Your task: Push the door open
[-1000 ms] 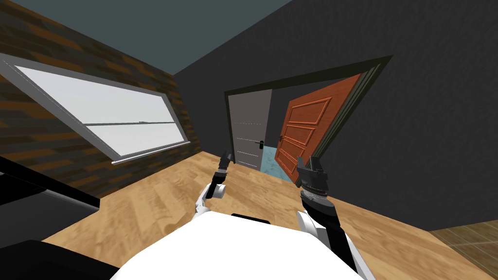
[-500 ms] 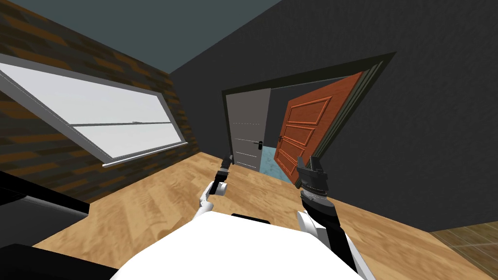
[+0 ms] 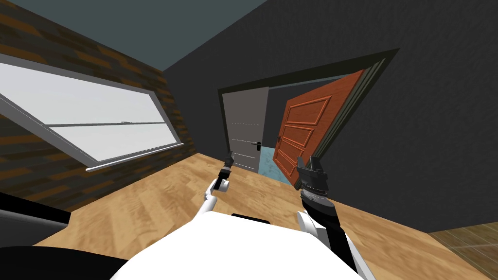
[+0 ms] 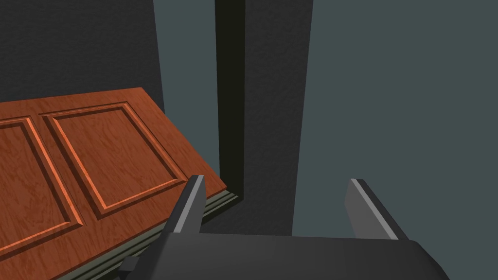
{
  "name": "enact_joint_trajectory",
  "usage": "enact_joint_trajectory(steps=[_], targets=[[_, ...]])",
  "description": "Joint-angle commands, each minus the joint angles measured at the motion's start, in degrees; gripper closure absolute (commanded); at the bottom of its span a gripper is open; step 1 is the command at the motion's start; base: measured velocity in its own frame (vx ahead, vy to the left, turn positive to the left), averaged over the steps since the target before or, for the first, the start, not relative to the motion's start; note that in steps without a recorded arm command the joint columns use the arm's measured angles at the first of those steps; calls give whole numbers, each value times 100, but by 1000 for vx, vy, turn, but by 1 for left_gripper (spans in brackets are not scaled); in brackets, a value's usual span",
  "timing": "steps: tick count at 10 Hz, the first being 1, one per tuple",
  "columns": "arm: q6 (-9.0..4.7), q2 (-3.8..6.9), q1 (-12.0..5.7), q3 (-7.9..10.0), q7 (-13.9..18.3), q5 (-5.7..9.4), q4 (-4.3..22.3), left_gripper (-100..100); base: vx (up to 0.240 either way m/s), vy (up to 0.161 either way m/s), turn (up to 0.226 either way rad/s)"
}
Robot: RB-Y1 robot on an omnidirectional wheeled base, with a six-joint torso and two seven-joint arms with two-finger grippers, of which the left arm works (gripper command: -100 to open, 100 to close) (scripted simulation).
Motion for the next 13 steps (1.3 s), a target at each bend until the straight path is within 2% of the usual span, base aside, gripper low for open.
enact_joint_trajectory(steps=[1,7,8,11,12,13], targets=[[8,-2,-53,-2,6,-11,175,-100,61,-28,-5],[76,10,-762,40,71,-89,1325,-100,93,-44,-28],[76,10,-762,40,71,-89,1353,-100,64,-22,-8],[109,6,-1108,60,102,-128,1886,-100,73,-32,-26],[109,6,-1108,60,102,-128,1928,-100,71,-30,-10],[120,3,-1220,67,112,-140,2115,-100,65,-19,-22]])
